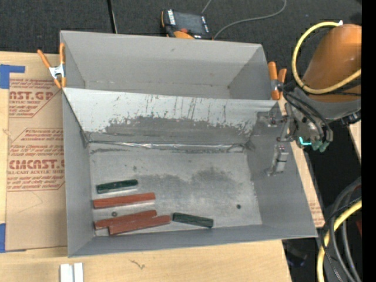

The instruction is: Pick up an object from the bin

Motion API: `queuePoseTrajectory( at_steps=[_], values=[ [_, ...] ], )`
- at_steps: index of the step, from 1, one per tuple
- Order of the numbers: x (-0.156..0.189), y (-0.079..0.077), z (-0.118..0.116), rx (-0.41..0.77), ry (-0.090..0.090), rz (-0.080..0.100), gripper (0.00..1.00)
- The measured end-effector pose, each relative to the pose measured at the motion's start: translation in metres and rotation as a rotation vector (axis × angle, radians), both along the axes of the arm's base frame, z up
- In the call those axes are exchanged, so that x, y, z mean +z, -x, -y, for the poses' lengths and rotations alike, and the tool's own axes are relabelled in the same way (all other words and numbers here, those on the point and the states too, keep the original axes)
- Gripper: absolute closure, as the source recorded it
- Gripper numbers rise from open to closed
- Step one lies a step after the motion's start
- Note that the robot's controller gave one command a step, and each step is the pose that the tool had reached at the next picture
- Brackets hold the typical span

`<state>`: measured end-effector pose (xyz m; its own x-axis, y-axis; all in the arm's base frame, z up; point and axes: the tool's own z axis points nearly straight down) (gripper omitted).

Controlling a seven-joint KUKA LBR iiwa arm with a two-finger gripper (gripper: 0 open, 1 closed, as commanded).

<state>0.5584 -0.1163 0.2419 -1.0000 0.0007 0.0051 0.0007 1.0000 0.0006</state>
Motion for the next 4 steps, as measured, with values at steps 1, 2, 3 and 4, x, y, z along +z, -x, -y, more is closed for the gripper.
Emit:
queuePoseTrajectory(
  at_steps=[1,2,3,4],
  values=[
    [-0.069,0.063,-0.060,-0.048,-0.004,-0.006,0.00],
    [-0.084,0.074,-0.169,0.014,-0.004,0.003,0.00],
    [-0.176,0.072,-0.188,-0.112,0.000,0.002,0.00],
    [-0.173,0.071,-0.187,-0.111,0.001,0.004,1.00]
  ],
)
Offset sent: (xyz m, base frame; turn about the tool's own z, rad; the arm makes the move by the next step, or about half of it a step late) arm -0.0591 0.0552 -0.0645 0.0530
